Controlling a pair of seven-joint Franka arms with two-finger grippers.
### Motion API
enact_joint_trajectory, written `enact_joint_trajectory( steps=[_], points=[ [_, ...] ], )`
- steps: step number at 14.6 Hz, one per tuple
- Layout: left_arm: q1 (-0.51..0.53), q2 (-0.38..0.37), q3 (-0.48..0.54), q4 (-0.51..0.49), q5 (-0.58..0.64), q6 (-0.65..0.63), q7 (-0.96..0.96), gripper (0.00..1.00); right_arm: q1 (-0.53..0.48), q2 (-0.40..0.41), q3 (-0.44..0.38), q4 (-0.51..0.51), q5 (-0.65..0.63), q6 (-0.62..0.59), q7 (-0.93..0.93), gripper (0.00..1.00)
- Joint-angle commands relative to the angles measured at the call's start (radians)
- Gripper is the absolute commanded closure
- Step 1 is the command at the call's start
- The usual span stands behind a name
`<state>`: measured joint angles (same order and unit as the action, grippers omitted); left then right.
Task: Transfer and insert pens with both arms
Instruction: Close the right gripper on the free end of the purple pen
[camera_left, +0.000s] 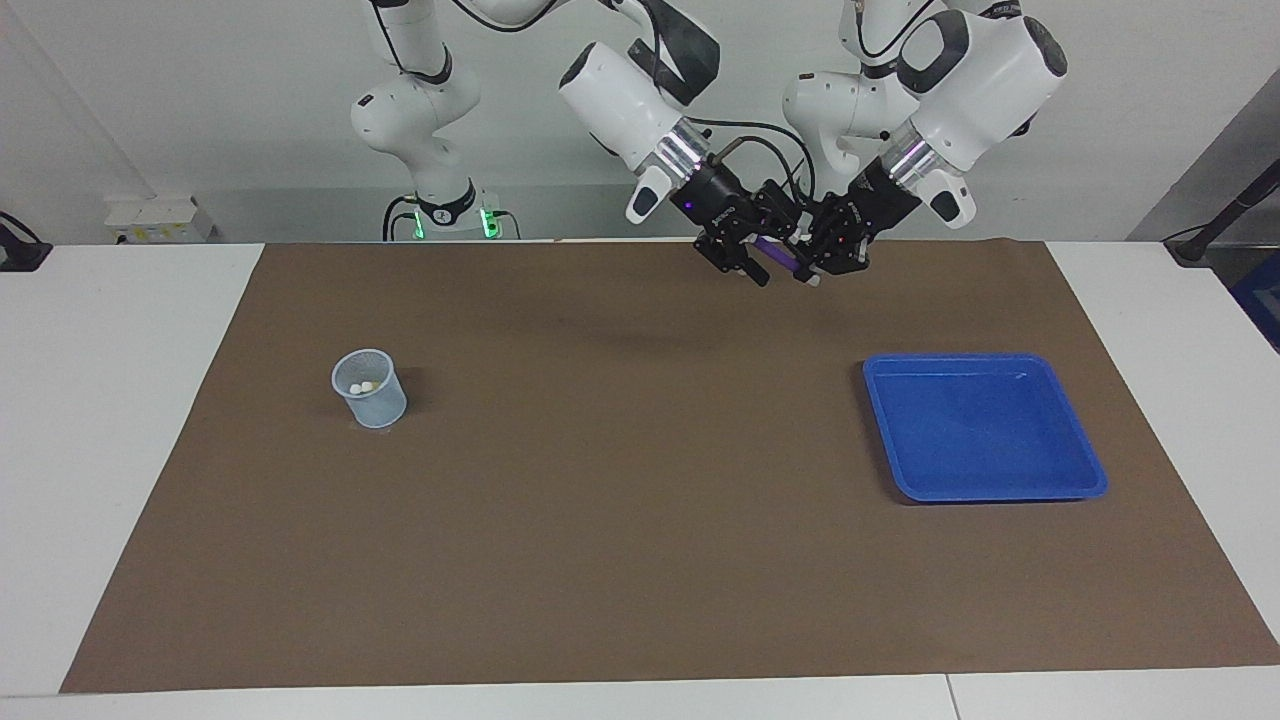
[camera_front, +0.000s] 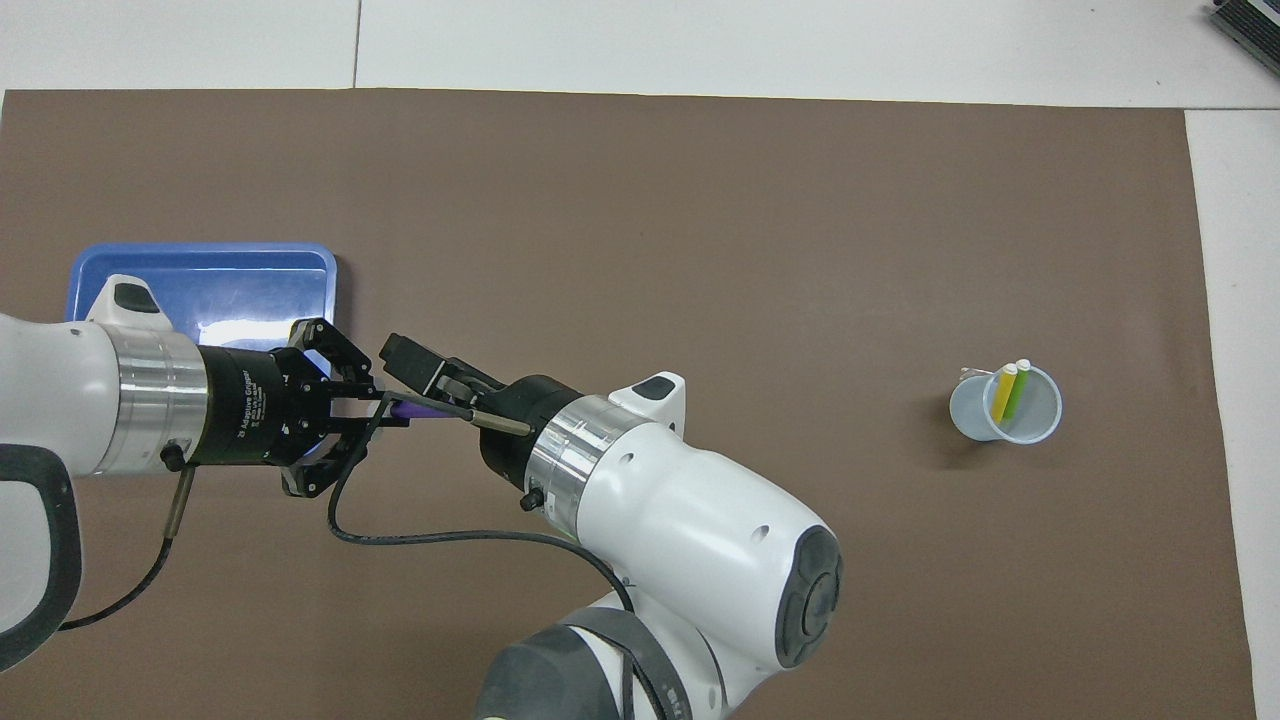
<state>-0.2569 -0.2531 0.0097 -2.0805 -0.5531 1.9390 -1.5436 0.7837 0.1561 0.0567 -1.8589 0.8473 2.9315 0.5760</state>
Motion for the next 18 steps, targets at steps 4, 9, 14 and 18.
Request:
enact_joint_trajectory(
  steps=[4, 9, 14, 18],
  points=[
    [-0.018, -0.034, 0.012, -0.032, -0.016, 0.021, -0.016, 1.00, -0.020, -0.006, 0.002, 0.001, 0.010, -0.075, -0.102, 0.28],
    [-0.018, -0.034, 0.012, -0.030, -0.016, 0.021, -0.016, 1.00, -0.004, -0.047, 0.000, -0.022, -0.007, -0.142, -0.105, 0.38],
    [-0.015, -0.037, 0.012, -0.027, -0.016, 0.020, -0.016, 1.00, -0.021, -0.061, -0.008, -0.026, -0.127, -0.248, -0.107, 0.45],
    [-0.013, -0.037, 0.012, -0.029, -0.016, 0.018, -0.016, 1.00, -0.040, -0.062, -0.008, -0.020, -0.180, -0.279, -0.107, 0.55]
  ],
)
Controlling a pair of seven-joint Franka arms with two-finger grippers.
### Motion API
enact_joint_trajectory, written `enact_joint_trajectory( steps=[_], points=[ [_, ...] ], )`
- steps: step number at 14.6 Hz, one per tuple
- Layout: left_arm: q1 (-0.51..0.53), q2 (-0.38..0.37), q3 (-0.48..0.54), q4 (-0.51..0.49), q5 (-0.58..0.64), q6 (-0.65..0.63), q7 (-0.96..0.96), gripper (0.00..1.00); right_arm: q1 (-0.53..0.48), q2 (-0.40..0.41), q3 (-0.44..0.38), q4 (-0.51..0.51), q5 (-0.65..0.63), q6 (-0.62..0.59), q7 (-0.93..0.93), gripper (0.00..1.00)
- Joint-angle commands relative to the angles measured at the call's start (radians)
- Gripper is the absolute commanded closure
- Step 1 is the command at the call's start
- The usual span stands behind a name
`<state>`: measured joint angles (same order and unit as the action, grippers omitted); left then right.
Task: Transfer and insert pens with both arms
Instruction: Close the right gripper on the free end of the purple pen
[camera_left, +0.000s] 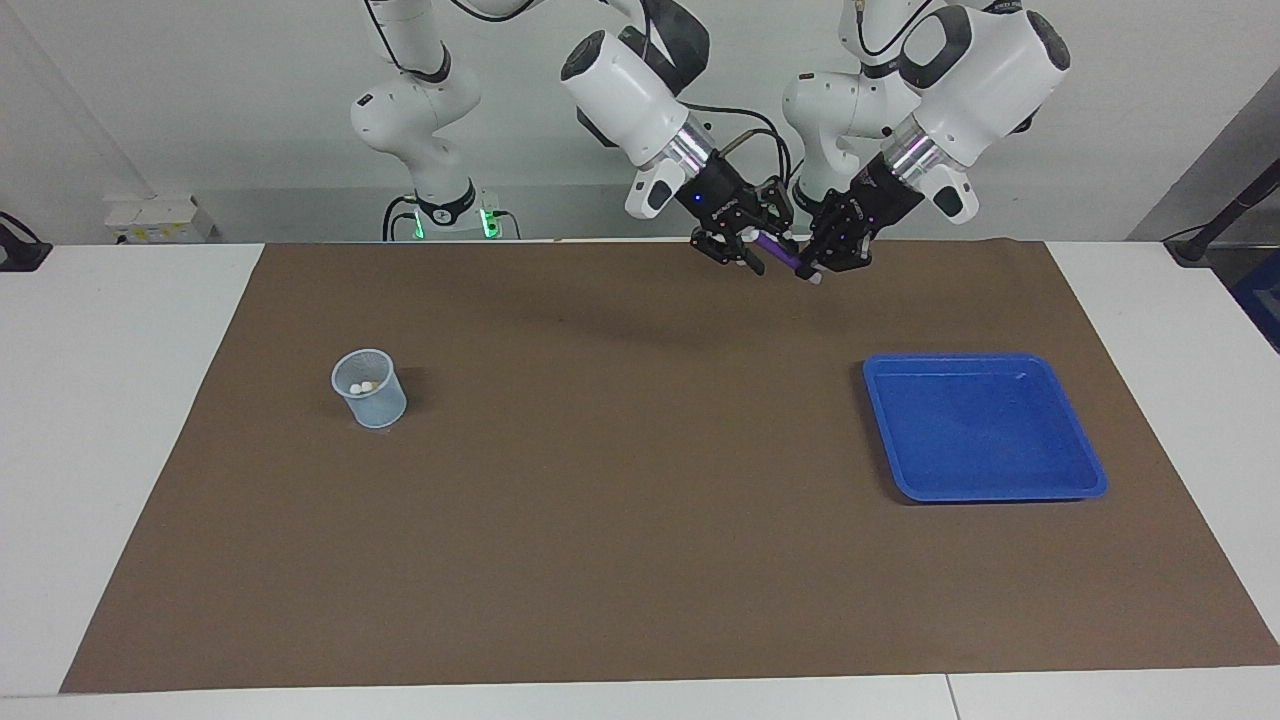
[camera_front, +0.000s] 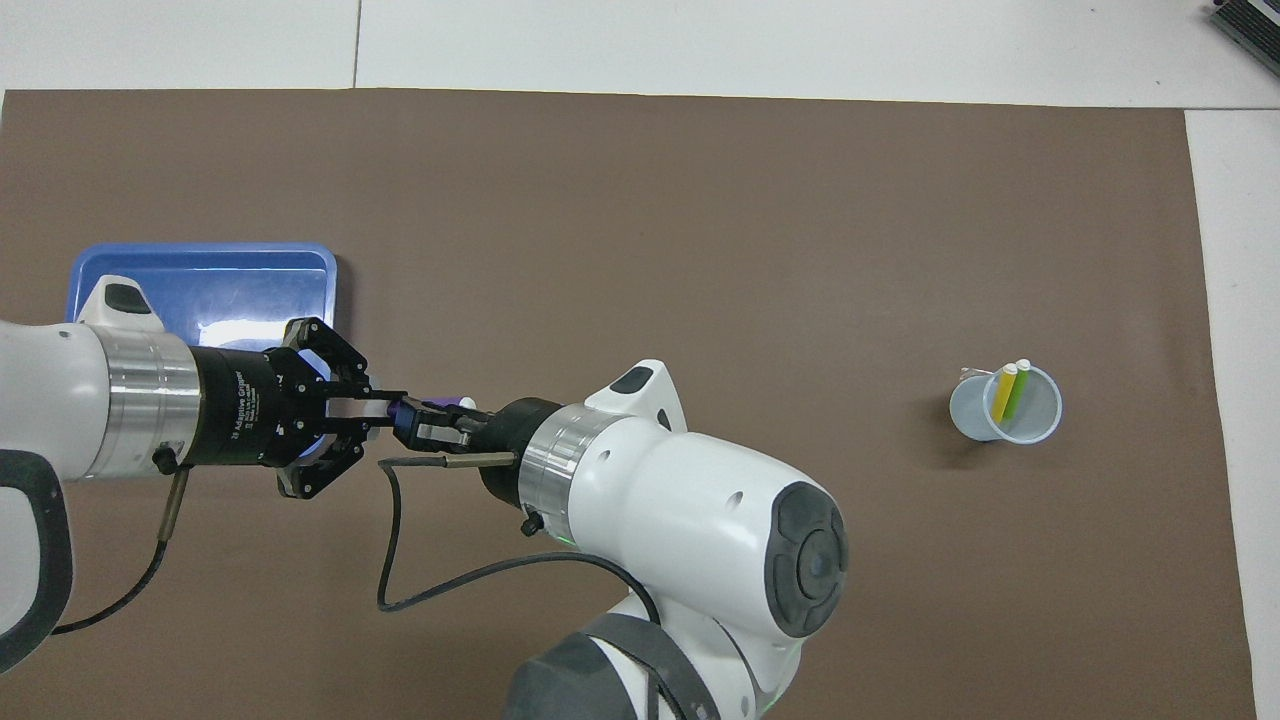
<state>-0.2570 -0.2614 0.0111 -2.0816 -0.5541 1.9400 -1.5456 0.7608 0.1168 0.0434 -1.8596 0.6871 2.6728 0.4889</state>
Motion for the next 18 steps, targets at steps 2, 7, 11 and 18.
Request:
enact_joint_trajectory(
  steps=[2, 7, 11, 18],
  points=[
    [-0.013, -0.029, 0.010, -0.028, -0.015, 0.017, -0.014, 1.00, -0.020, -0.037, 0.000, -0.009, -0.018, -0.068, -0.006, 0.55],
    [-0.013, -0.029, 0.010, -0.028, -0.015, 0.016, -0.014, 1.00, -0.038, -0.054, 0.003, -0.009, -0.018, -0.083, 0.003, 0.63],
    [-0.013, -0.035, 0.010, -0.028, -0.015, 0.016, -0.014, 1.00, -0.038, -0.049, 0.003, 0.000, -0.018, -0.076, 0.008, 0.64],
    [-0.013, -0.035, 0.010, -0.028, -0.015, 0.014, -0.016, 1.00, -0.037, -0.048, 0.007, 0.008, -0.017, -0.068, 0.068, 0.87]
  ],
)
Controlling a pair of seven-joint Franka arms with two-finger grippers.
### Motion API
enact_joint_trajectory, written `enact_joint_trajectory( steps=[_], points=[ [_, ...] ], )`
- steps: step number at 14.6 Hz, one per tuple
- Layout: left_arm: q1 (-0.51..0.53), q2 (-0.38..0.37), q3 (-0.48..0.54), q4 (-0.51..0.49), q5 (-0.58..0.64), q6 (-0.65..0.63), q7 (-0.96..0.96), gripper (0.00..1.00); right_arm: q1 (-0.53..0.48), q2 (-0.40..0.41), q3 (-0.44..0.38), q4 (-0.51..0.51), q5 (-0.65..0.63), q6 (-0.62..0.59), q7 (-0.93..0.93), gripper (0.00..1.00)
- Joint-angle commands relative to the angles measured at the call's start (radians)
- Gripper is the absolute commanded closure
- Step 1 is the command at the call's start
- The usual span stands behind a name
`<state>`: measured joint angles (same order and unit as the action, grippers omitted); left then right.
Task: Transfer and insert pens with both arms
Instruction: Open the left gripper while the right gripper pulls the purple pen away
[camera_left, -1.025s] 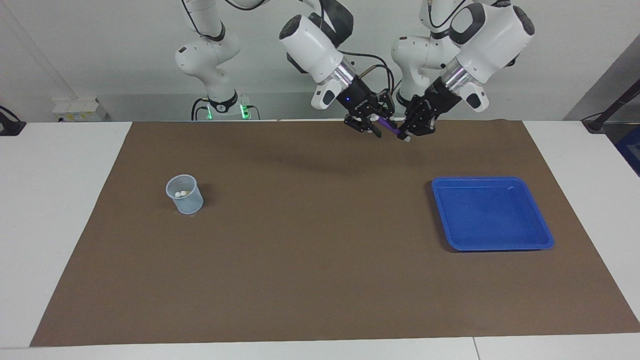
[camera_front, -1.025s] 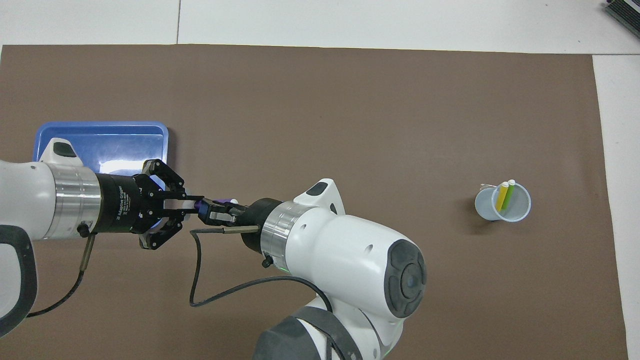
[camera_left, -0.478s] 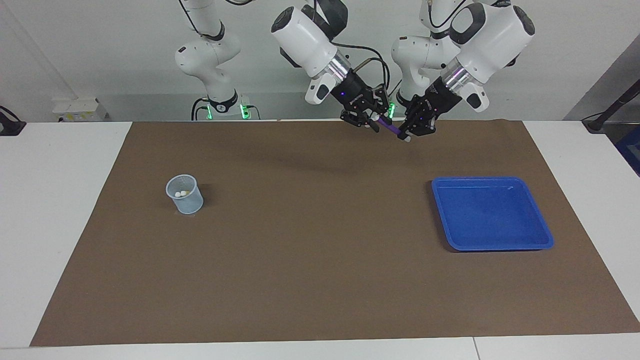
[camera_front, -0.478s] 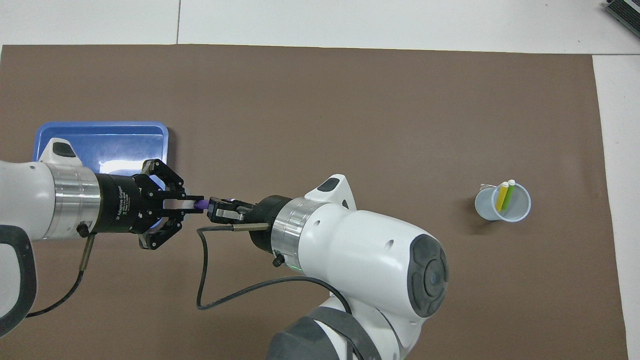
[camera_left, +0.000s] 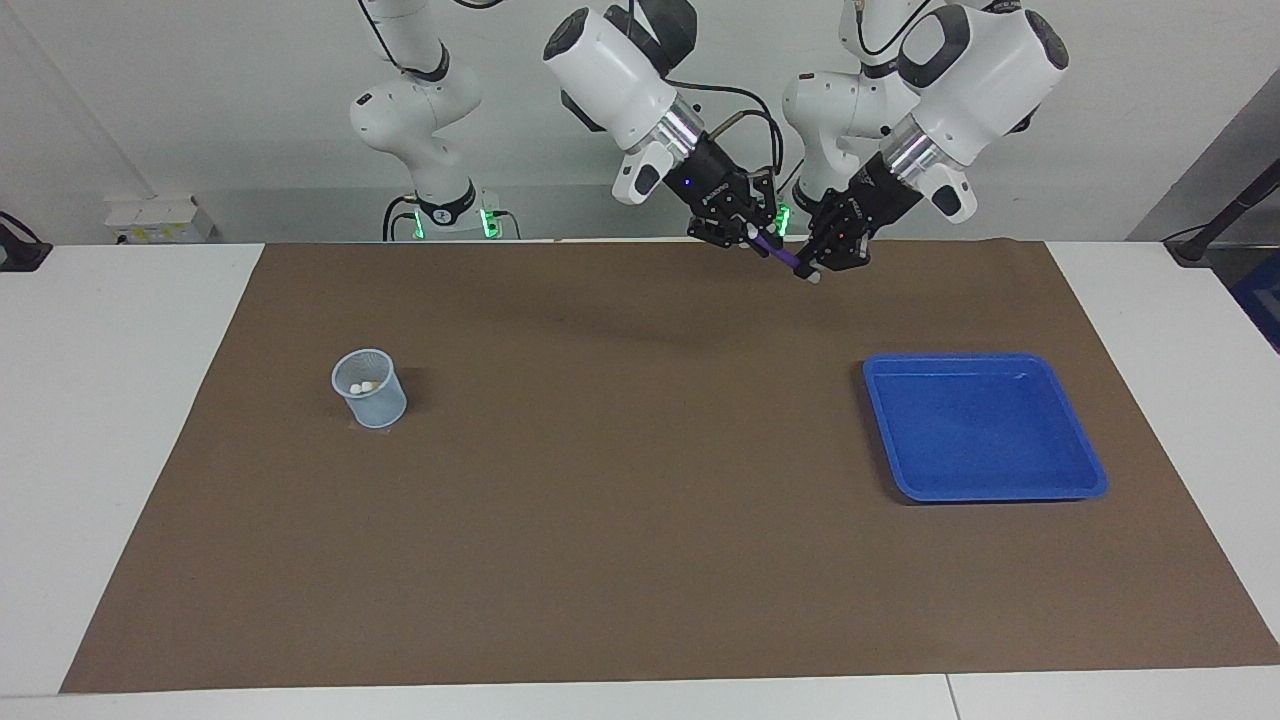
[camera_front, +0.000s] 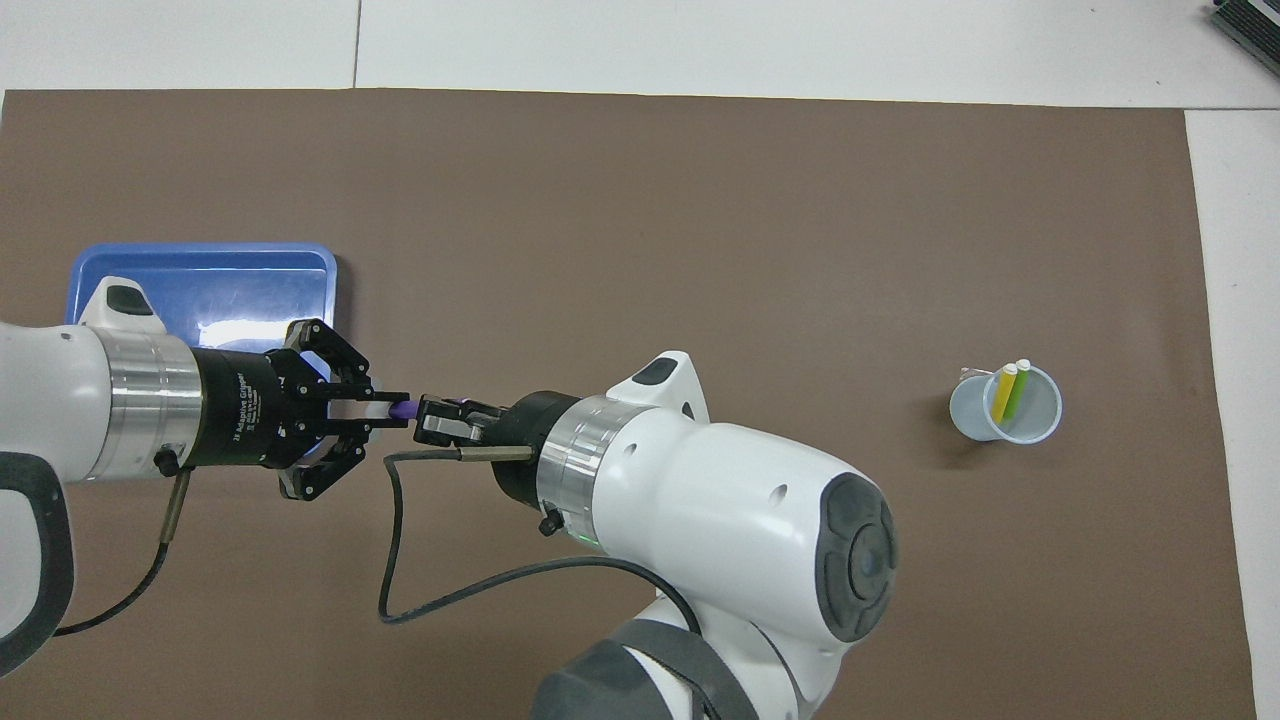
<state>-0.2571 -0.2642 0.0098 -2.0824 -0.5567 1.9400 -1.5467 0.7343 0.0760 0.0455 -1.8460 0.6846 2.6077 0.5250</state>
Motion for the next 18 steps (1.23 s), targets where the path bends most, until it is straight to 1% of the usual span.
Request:
enact_joint_trajectory(
  steps=[1, 2, 5, 6, 7, 8, 10, 12, 15, 18],
  points=[
    [-0.013, -0.032, 0.012, -0.027, -0.012, 0.014, -0.013, 1.00, -0.010, -0.005, 0.005, -0.006, -0.014, -0.003, 0.032, 0.95],
    [-0.013, -0.032, 0.012, -0.027, -0.012, 0.014, -0.013, 1.00, -0.012, -0.005, 0.005, -0.006, -0.014, -0.003, 0.032, 1.00],
    [-0.016, -0.032, 0.013, -0.027, -0.012, 0.014, -0.007, 1.00, -0.012, -0.005, 0.004, -0.006, -0.014, -0.003, 0.030, 1.00],
    [-0.016, -0.032, 0.013, -0.027, -0.012, 0.019, -0.006, 0.88, -0.012, -0.005, 0.004, -0.006, -0.014, -0.003, 0.029, 1.00],
    [-0.016, -0.032, 0.013, -0.027, -0.012, 0.023, -0.006, 0.60, -0.012, -0.005, 0.004, -0.006, -0.014, -0.003, 0.026, 1.00],
    [-0.016, -0.033, 0.013, -0.030, -0.012, 0.026, -0.007, 0.47, -0.015, -0.005, 0.002, -0.006, -0.014, -0.003, 0.021, 1.00],
    [-0.016, -0.036, 0.013, -0.030, -0.011, 0.022, -0.009, 0.30, -0.016, -0.005, 0.000, -0.006, -0.016, -0.005, 0.015, 1.00],
    [-0.013, -0.039, 0.013, -0.031, -0.011, 0.019, -0.007, 0.21, -0.030, -0.005, 0.000, -0.006, -0.016, -0.011, 0.009, 1.00],
    [-0.005, -0.039, 0.016, -0.031, -0.008, 0.011, 0.016, 0.21, -0.053, -0.005, 0.000, -0.007, -0.022, -0.034, -0.040, 1.00],
    [0.015, -0.039, 0.019, -0.031, 0.003, -0.001, 0.124, 0.21, -0.079, -0.005, -0.001, -0.007, -0.025, -0.070, -0.104, 1.00]
  ],
)
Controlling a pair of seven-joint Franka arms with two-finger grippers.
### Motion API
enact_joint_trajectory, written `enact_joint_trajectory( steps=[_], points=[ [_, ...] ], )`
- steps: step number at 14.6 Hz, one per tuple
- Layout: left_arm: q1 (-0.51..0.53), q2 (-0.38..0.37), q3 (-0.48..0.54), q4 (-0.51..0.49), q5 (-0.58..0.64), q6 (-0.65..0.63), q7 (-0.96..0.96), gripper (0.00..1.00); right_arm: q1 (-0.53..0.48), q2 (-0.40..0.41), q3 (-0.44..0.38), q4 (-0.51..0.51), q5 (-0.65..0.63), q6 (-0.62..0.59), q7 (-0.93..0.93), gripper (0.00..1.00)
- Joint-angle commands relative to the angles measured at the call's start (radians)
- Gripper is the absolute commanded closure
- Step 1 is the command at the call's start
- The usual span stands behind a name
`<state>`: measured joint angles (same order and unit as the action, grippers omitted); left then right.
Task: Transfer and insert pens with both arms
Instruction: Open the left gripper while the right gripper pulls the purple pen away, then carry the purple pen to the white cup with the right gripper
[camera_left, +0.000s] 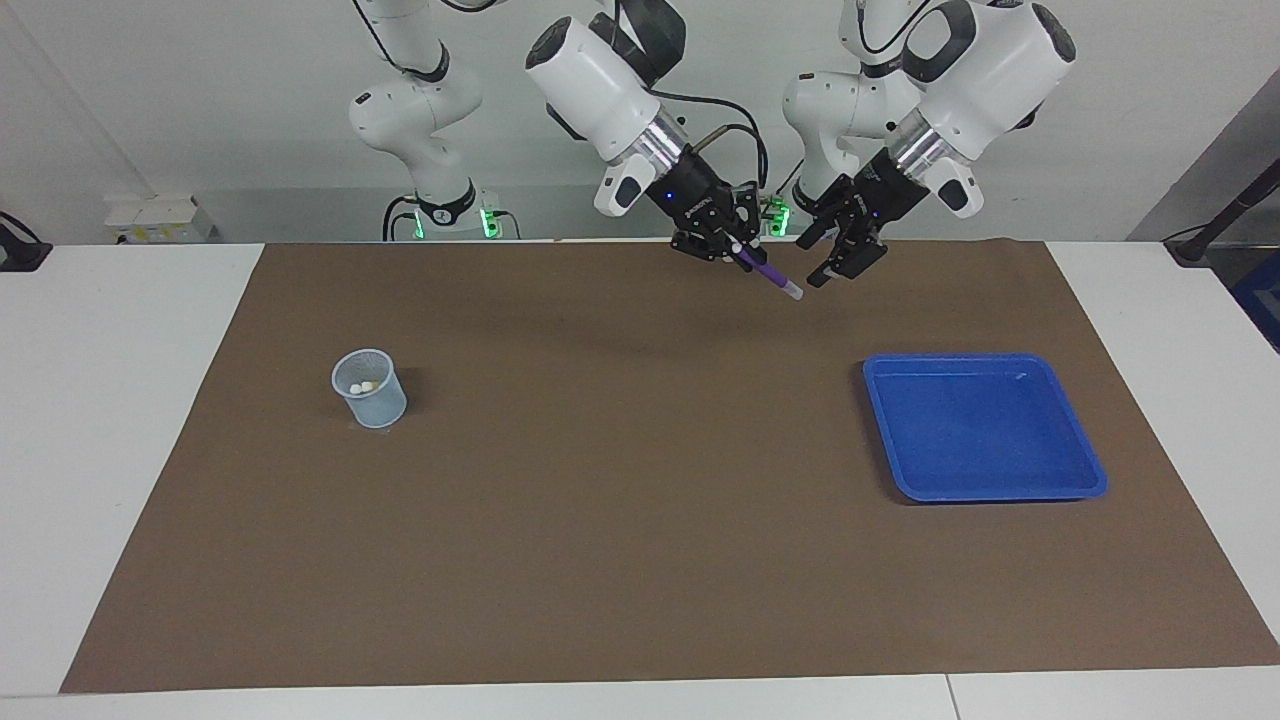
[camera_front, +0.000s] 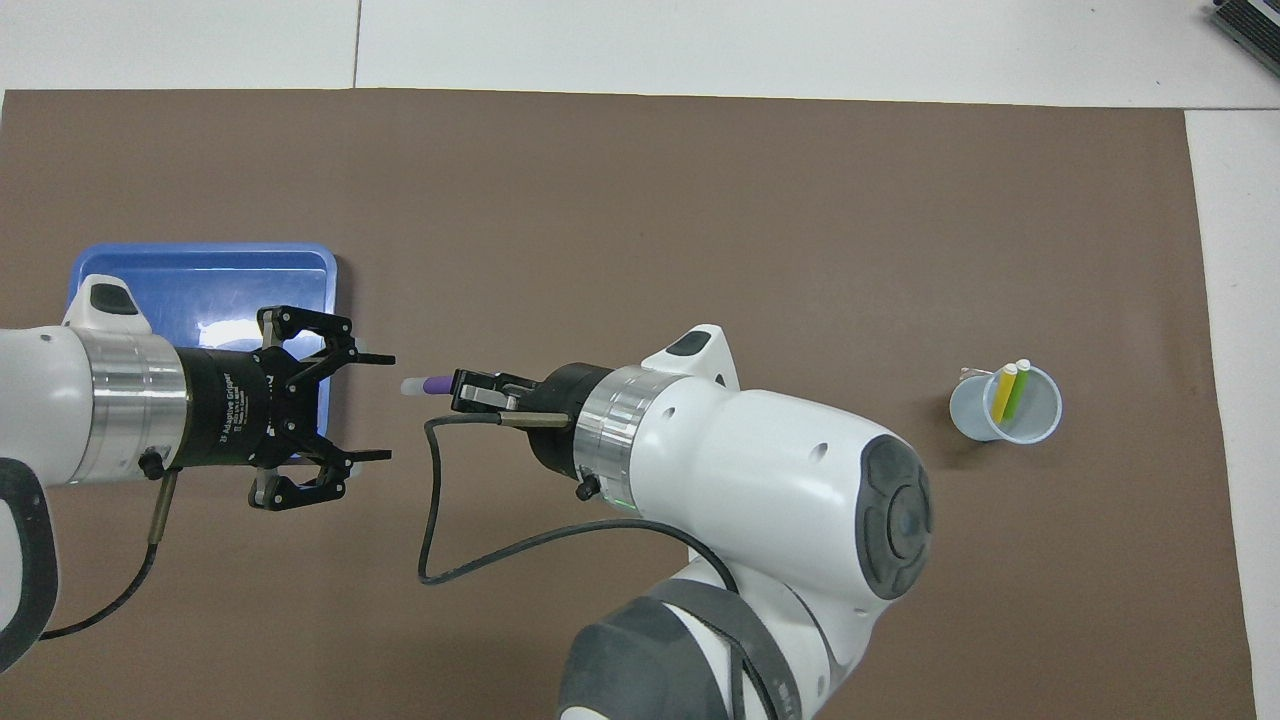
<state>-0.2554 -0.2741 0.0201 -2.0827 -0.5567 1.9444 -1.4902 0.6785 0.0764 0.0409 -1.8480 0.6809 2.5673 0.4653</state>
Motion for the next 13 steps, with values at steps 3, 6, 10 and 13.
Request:
enact_joint_trajectory(
  steps=[3, 6, 10, 13],
  points=[
    [0.051, -0.031, 0.009, -0.031, 0.018, -0.039, 0.224, 0.08, -0.091, -0.017, 0.002, -0.007, -0.111, -0.132, -0.120, 1.00],
    [0.083, -0.031, 0.009, -0.030, 0.086, -0.070, 0.368, 0.00, -0.174, -0.050, 0.004, -0.005, -0.274, -0.296, -0.200, 1.00],
    [0.142, -0.031, 0.009, -0.013, 0.200, -0.148, 0.649, 0.00, -0.310, -0.104, 0.004, -0.005, -0.429, -0.497, -0.435, 1.00],
    [0.185, -0.030, 0.011, 0.004, 0.279, -0.192, 0.879, 0.00, -0.448, -0.125, 0.004, -0.005, -0.501, -0.613, -0.686, 1.00]
  ],
)
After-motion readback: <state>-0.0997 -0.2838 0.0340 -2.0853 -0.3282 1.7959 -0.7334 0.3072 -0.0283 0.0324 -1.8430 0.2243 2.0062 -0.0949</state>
